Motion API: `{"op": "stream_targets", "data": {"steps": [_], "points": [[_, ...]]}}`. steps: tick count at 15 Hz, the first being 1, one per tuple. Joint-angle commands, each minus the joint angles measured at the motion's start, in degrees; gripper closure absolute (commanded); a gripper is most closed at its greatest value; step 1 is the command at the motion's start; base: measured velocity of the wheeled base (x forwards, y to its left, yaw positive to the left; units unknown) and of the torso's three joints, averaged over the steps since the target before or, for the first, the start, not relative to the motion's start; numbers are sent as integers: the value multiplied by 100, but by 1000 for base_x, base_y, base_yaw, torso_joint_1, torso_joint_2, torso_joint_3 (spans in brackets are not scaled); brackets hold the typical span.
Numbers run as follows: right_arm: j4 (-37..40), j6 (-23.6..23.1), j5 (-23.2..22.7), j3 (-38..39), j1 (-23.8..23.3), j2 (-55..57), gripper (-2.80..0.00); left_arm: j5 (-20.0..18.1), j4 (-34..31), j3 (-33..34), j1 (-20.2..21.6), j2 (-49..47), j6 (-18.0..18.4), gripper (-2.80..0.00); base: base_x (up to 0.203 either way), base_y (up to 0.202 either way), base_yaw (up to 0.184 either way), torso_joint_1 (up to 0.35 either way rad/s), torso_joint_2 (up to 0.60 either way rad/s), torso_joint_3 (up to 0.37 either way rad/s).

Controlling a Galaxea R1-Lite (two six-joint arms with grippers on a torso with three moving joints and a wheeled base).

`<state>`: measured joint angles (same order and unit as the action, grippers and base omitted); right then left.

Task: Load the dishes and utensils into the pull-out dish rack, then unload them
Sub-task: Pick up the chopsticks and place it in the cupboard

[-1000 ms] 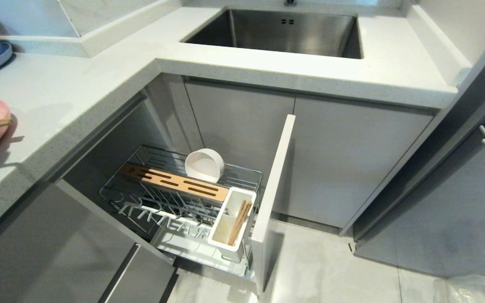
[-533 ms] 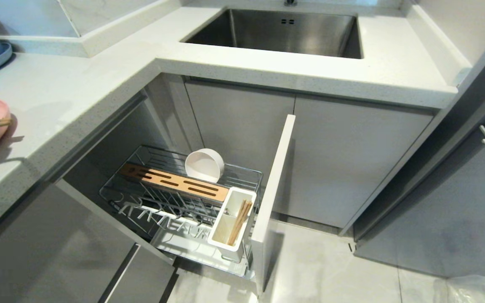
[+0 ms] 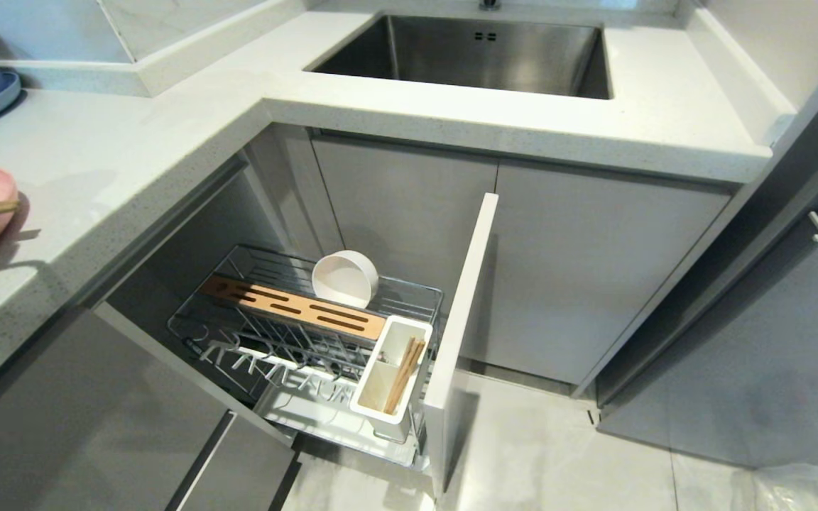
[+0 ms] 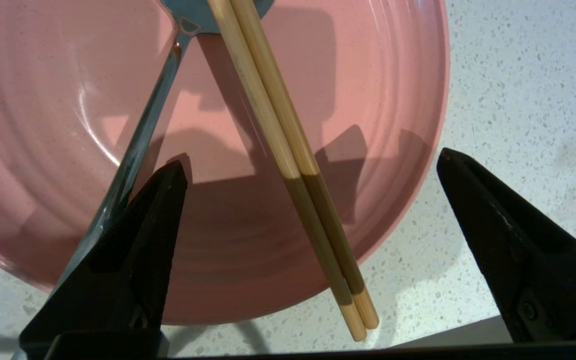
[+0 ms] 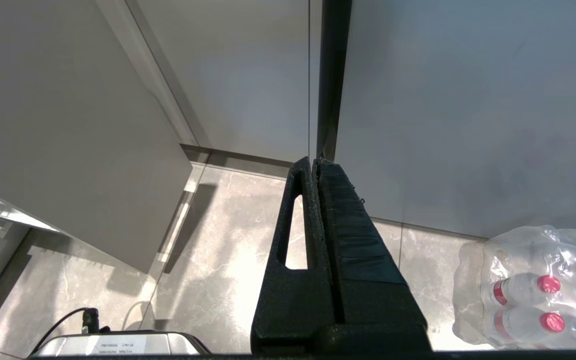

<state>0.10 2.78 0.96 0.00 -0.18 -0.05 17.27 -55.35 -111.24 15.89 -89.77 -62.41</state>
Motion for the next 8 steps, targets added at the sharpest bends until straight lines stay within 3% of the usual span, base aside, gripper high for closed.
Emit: {"op": "stream_targets", "data": {"steps": [1, 8], "points": [[-1, 3, 0, 9, 1, 5, 0, 4, -38, 15, 28, -23, -34, -280, 0, 0, 0, 0, 0, 0], [-1, 3, 0, 9, 1, 5, 0, 4, -31, 87, 37, -32, -34, -280, 0, 0, 0, 0, 0, 0]]}}
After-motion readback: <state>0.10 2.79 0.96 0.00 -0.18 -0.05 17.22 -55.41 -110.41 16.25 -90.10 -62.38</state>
